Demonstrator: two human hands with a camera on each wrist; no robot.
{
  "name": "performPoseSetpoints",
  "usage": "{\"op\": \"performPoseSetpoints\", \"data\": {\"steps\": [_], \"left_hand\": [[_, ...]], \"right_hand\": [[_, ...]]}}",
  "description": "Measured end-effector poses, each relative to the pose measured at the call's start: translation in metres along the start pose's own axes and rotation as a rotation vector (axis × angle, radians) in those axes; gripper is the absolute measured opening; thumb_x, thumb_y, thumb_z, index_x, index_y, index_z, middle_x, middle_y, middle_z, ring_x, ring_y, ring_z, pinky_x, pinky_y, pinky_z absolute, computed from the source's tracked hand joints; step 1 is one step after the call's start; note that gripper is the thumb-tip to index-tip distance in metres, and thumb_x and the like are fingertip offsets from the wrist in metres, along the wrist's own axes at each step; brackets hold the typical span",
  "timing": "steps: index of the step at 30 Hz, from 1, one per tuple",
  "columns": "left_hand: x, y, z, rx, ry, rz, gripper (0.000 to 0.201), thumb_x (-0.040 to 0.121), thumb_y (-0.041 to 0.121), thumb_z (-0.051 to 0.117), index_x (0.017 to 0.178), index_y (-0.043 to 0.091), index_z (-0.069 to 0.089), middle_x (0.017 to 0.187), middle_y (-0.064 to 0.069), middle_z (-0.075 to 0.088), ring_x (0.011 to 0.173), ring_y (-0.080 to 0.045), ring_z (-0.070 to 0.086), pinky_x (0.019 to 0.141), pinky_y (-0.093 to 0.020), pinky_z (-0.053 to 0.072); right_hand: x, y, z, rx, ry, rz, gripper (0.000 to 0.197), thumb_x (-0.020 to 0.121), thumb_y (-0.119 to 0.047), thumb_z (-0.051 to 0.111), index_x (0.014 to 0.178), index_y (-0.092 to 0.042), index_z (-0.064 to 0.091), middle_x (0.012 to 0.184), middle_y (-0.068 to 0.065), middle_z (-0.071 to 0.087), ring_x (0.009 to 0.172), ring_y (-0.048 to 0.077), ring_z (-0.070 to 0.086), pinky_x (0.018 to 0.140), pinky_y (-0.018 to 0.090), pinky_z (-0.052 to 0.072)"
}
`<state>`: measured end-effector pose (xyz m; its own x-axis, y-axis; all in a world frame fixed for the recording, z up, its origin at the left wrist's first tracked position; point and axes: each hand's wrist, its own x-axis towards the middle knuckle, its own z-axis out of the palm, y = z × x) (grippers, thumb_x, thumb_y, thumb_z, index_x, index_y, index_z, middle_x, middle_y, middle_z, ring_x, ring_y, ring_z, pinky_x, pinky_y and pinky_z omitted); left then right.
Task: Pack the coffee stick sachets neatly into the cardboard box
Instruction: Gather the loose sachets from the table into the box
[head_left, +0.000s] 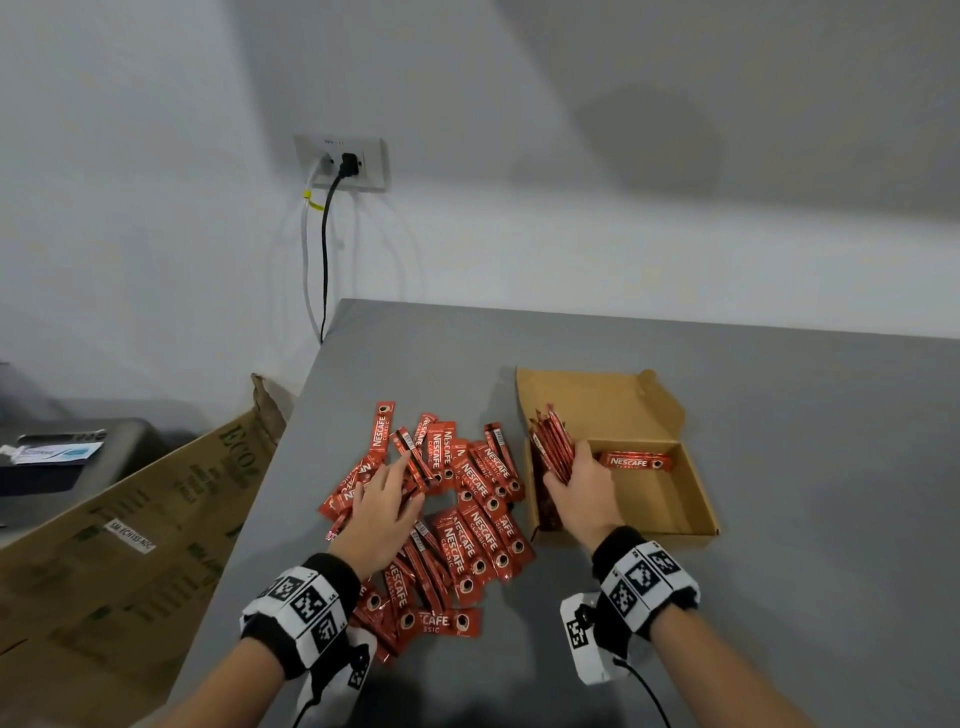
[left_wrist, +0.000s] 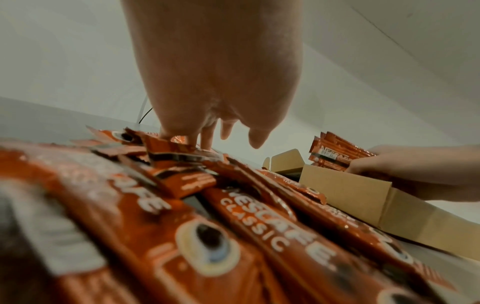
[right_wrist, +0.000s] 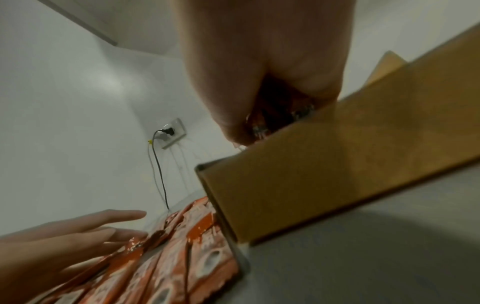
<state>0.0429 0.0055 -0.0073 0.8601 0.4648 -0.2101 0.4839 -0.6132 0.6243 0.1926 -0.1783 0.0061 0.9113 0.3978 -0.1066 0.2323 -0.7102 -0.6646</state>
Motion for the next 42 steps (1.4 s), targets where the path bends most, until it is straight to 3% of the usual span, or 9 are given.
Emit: {"op": "performPoseSetpoints", "data": {"steps": [9,13,19,22,25,30,34,38,42], "left_hand": [[0.0,-0.002,0.0,0.031,0.016,0.033,0.052,0.1,0.028,0.036,0.147,0.016,0.017,0.147,-0.002,0.031,0.139,-0.021,0.023,0.117,-0.046,0.007],[0.003,-0.004,0.001,0.076,0.011,0.043,0.05,0.099,0.025,0.039,0.145,0.016,0.023,0.147,-0.001,0.031,0.139,-0.021,0.023,0.118,-0.047,0.01],[0.006,-0.003,0.006,0.15,0.052,0.102,0.049,0.097,0.021,0.043,0.144,0.017,0.028,0.147,-0.002,0.032,0.139,-0.02,0.024,0.118,-0.048,0.004],[0.012,0.0,-0.002,0.172,0.107,0.115,0.048,0.097,0.021,0.044,0.143,0.019,0.031,0.147,-0.001,0.032,0.14,-0.019,0.024,0.117,-0.048,0.002],[0.022,0.002,-0.019,0.189,0.169,0.04,0.046,0.096,0.023,0.044,0.141,0.018,0.034,0.147,-0.006,0.034,0.138,-0.023,0.027,0.118,-0.051,0.01],[0.025,0.001,-0.03,0.336,0.107,-0.283,0.057,0.096,0.035,0.043,0.145,0.019,0.02,0.153,-0.021,0.012,0.142,-0.04,0.009,0.111,-0.062,0.012],[0.022,-0.006,-0.021,0.164,0.077,-0.254,0.057,0.095,0.026,0.047,0.144,0.011,0.022,0.146,-0.021,0.025,0.136,-0.036,0.023,0.111,-0.053,0.028],[0.019,-0.006,-0.018,0.094,0.108,-0.195,0.054,0.096,0.018,0.046,0.143,0.007,0.024,0.141,-0.018,0.031,0.131,-0.032,0.027,0.109,-0.042,0.028],[0.018,-0.008,-0.013,0.055,0.11,-0.149,0.047,0.095,0.012,0.046,0.14,0.006,0.031,0.133,-0.016,0.038,0.124,-0.028,0.035,0.106,-0.036,0.032]], "right_hand": [[-0.01,0.003,0.003,-0.288,-0.074,0.156,0.04,0.084,-0.043,0.055,0.108,-0.011,0.054,0.11,0.007,0.058,0.105,0.027,0.053,0.091,0.045,0.046],[-0.012,-0.004,-0.005,-0.302,-0.082,0.145,0.049,0.082,-0.047,0.059,0.115,-0.011,0.052,0.117,0.008,0.054,0.107,0.029,0.054,0.087,0.038,0.046],[-0.019,-0.022,-0.021,-0.484,-0.056,0.1,0.057,0.086,-0.06,0.044,0.114,-0.011,0.055,0.119,0.009,0.052,0.113,0.029,0.048,0.094,0.043,0.04],[-0.028,-0.04,-0.016,-0.465,0.04,-0.129,0.048,0.092,-0.046,0.043,0.126,-0.013,0.046,0.128,0.006,0.048,0.12,0.021,0.043,0.101,0.038,0.037],[-0.03,-0.062,0.005,-0.274,-0.083,-0.319,0.045,0.094,-0.029,0.047,0.135,-0.012,0.039,0.135,0.004,0.043,0.125,0.015,0.038,0.107,0.029,0.031],[-0.009,-0.092,0.054,-0.265,-0.2,-0.156,0.063,0.09,-0.028,0.057,0.14,-0.004,0.026,0.147,0.024,0.023,0.138,0.036,0.021,0.114,0.043,0.025],[0.004,-0.094,0.08,-0.332,-0.215,0.032,0.101,0.084,-0.044,0.063,0.147,-0.007,-0.006,0.151,0.032,-0.008,0.141,0.044,-0.001,0.114,0.052,0.013],[0.003,-0.086,0.095,-0.356,-0.201,0.083,0.116,0.076,-0.058,0.065,0.147,-0.005,-0.01,0.153,0.029,0.001,0.142,0.039,0.009,0.112,0.051,0.017],[0.0,-0.083,0.103,-0.404,-0.156,0.018,0.1,0.082,-0.046,0.064,0.147,-0.002,0.002,0.149,0.02,0.019,0.137,0.034,0.022,0.107,0.048,0.03]]}}
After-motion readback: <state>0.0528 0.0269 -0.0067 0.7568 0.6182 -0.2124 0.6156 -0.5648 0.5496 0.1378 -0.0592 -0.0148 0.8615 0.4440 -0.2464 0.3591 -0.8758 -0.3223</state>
